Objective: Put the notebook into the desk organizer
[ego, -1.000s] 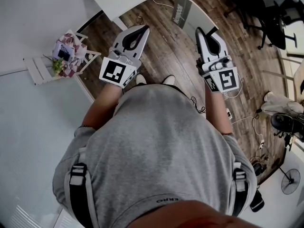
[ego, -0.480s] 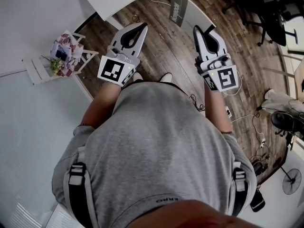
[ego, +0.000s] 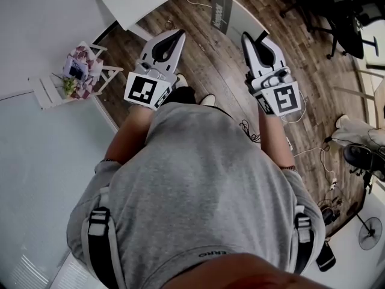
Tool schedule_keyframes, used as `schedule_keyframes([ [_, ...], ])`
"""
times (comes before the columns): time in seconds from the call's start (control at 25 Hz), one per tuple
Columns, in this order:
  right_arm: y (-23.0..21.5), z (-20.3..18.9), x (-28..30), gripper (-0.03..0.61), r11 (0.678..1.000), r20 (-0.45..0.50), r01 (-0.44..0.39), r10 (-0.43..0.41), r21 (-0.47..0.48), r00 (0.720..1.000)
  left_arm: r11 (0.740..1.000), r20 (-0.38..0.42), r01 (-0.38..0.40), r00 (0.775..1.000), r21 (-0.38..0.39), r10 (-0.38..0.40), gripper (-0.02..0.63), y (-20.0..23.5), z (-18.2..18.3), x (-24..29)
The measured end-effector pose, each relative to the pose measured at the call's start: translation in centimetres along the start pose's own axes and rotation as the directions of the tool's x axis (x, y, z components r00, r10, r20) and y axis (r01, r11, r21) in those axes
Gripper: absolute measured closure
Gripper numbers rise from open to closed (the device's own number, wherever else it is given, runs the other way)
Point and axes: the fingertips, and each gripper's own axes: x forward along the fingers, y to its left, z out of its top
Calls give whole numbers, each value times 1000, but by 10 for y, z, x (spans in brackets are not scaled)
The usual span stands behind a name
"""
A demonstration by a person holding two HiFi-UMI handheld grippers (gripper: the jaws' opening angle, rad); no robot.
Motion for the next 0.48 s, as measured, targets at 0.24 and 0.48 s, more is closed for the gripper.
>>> schedule_keyframes([
  [0.24, -23, -1, 23, 563, 1000, 11, 10, -10, 11, 1000, 1000, -4, -10, 1000, 5, 10, 594, 15, -7, 29],
  [0.48, -52, -21, 54, 563, 1000, -46, -14, 13, -28, 999, 1000, 9, -18, 1000, 0, 18, 594, 52, -13, 64],
])
